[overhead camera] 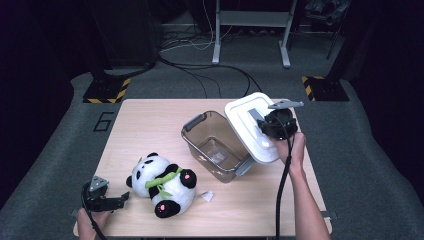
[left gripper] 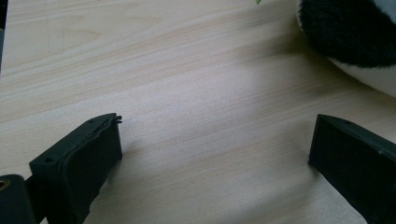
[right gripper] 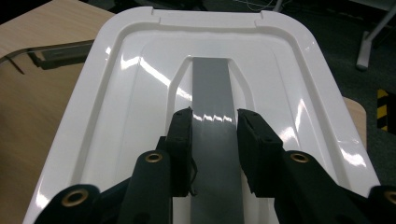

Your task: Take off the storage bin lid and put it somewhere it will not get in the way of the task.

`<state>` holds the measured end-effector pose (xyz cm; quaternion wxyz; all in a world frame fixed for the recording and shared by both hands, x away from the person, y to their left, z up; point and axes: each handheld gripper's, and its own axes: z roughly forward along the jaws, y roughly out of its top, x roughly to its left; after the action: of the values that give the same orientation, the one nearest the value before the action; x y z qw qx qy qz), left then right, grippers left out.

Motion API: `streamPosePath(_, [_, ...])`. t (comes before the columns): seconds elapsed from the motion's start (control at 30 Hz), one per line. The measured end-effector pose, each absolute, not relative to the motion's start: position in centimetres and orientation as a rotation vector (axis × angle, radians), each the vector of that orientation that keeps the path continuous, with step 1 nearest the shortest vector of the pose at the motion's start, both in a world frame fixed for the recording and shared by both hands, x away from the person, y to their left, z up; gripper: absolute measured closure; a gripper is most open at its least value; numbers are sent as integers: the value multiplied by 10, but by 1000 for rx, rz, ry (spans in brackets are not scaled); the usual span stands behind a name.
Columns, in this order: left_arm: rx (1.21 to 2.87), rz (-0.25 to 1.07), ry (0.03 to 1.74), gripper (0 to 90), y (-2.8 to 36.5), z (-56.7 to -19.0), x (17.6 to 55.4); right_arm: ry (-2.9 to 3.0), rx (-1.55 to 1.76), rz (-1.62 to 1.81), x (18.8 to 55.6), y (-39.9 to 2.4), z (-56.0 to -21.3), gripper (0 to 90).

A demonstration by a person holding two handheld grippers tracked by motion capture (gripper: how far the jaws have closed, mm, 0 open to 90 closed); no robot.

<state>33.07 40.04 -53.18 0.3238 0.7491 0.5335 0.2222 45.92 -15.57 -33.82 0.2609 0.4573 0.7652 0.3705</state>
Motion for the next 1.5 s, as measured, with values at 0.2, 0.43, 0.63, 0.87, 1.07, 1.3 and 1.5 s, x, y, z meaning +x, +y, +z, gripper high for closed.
streamPosePath(0.2, [1966,583,1399,19,400,-532,331,2014,1323,987,464,-182,-344,667])
streamPosePath(0.43, [1961,587,1399,19,400,-532,331,1947,1391,950,467,-201,-352,667])
streamPosePath(0.63, [1962,586,1399,19,400,-532,331,1889,1471,938,470,-209,-362,668])
streamPosePath(0.87, [1962,586,1398,21,400,-532,331,1839,1542,911,474,-214,-380,667])
streamPosePath(1.07, [1960,588,1399,21,400,-532,331,1824,1560,875,478,-219,-395,667])
streamPosePath(1.3, [1965,586,1400,21,400,-532,331,1801,1630,881,484,-224,-422,667])
streamPosePath(1.5, [1960,589,1399,21,400,-532,331,1789,1695,854,492,-227,-448,667])
